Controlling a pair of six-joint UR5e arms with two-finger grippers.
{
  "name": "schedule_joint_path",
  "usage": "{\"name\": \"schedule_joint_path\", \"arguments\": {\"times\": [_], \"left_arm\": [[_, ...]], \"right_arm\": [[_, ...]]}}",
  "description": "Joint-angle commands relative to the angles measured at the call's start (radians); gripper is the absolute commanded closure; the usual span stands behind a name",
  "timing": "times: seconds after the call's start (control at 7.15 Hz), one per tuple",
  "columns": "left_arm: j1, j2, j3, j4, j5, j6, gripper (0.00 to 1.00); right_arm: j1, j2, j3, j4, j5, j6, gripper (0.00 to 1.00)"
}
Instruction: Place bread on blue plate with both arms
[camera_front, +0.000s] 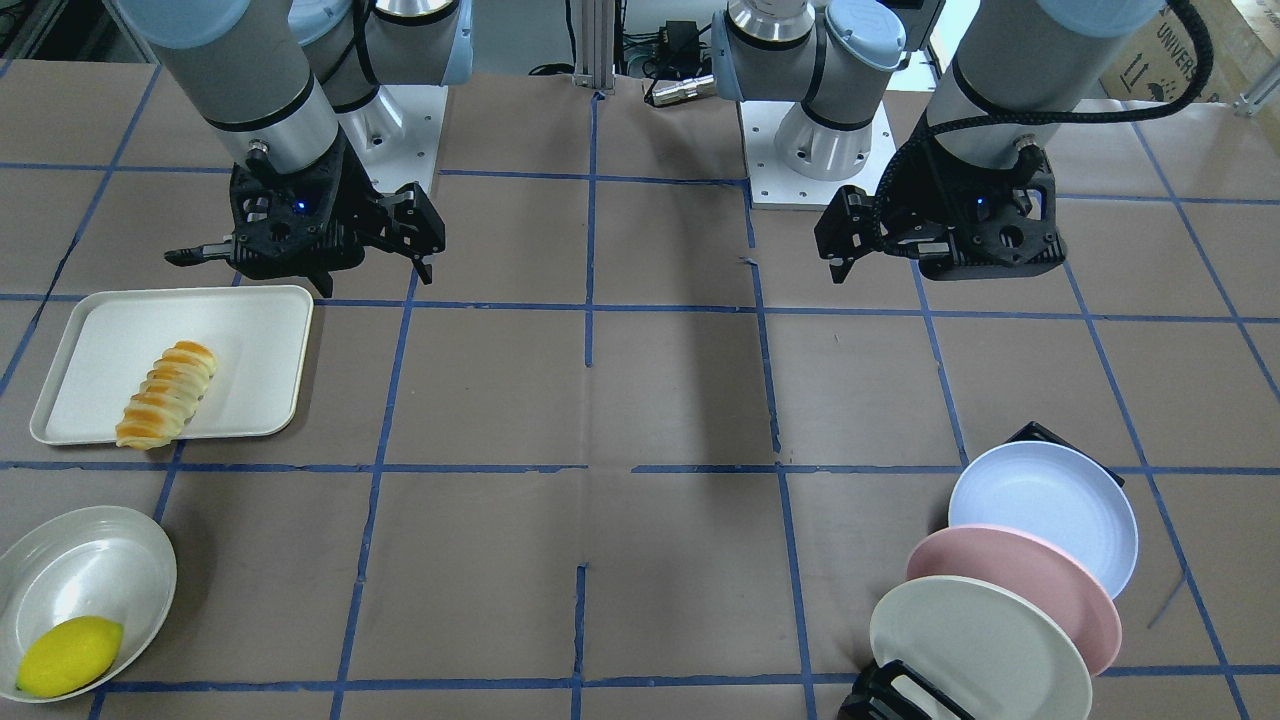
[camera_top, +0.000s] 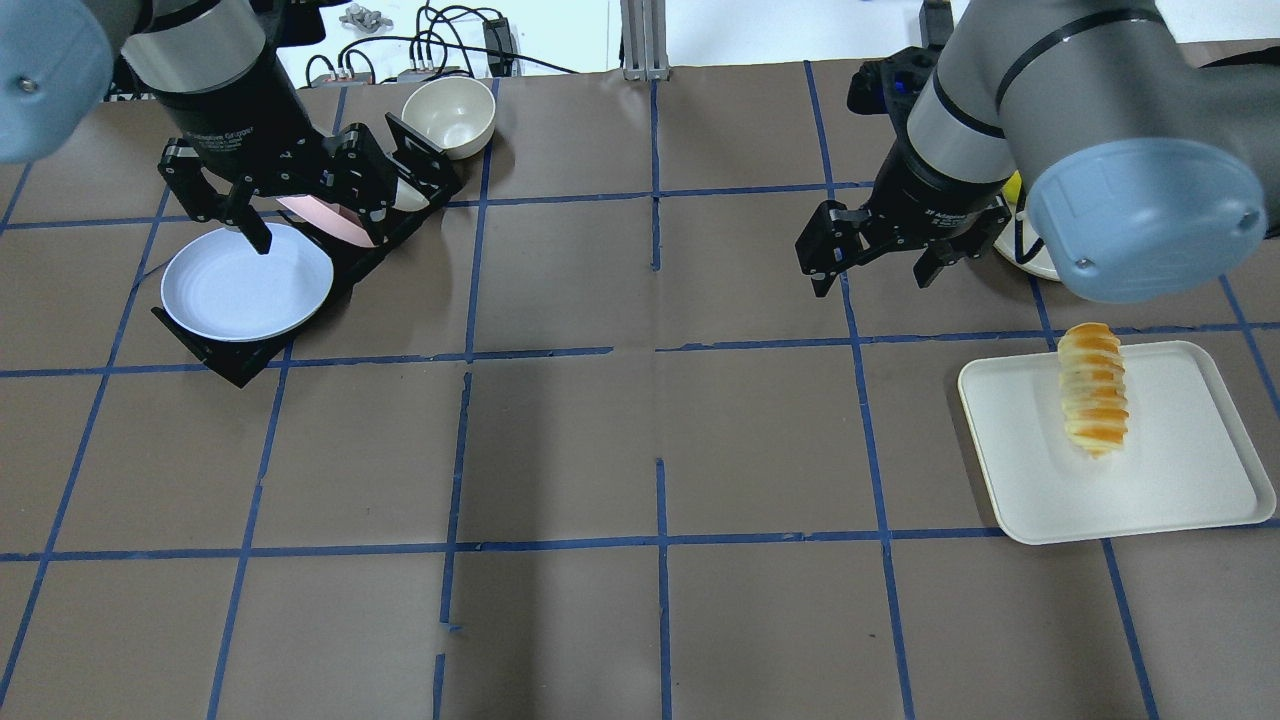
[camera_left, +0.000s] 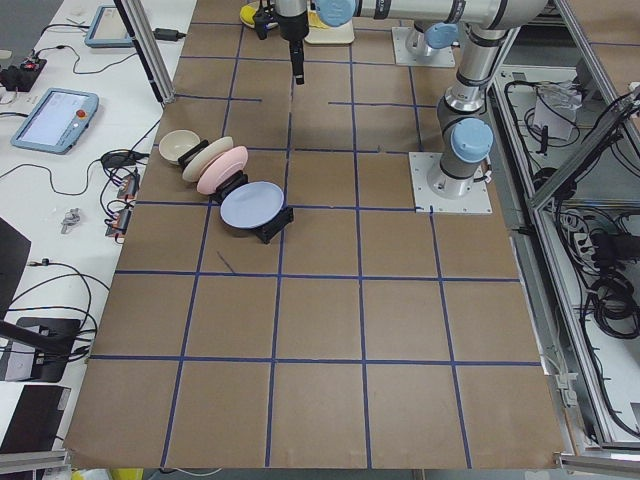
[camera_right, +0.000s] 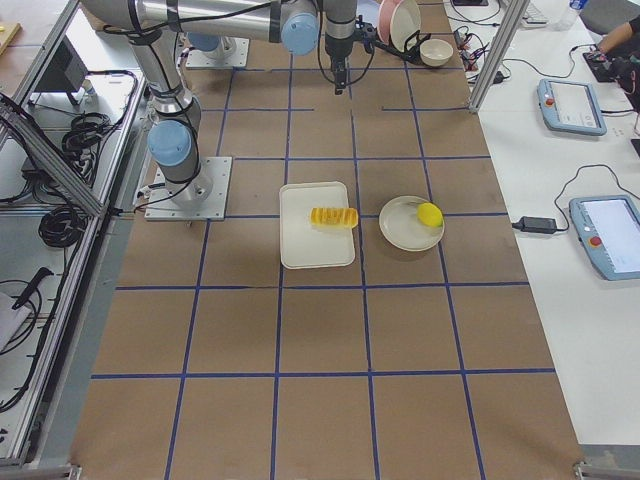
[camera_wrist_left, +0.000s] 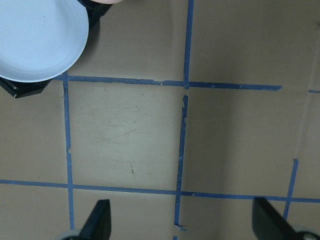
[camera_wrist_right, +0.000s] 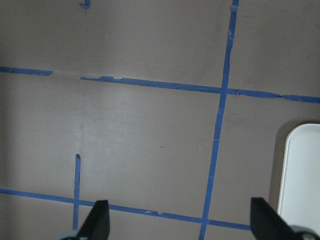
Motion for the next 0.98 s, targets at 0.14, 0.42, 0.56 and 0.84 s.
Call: {"name": "schedule_joint_path", "arguments": {"times": [0.14,0.42,0.56,0.84], "left_arm": [[0.008,-0.004,0.018,-0.001,0.0,0.012,0.0],[0.11,-0.02,0.01,0.034,0.0,0.146,0.0],[0.142,-0.034,0.027,0.042,0.0,0.209,0.0],[0.231,-0.074,0.027,0.083,0.017,0.373,0.0]], "right_arm": [[0.0,0.003,0.0,-0.004,0.0,-0.003,0.0],[0.0,0.005,0.0,-0.004,-0.002,0.003,0.0],[-0.002,0.005,0.0,-0.004,-0.002,0.003,0.0],[0.0,0.005,0.0,-0.003,0.0,0.004,0.0]]}}
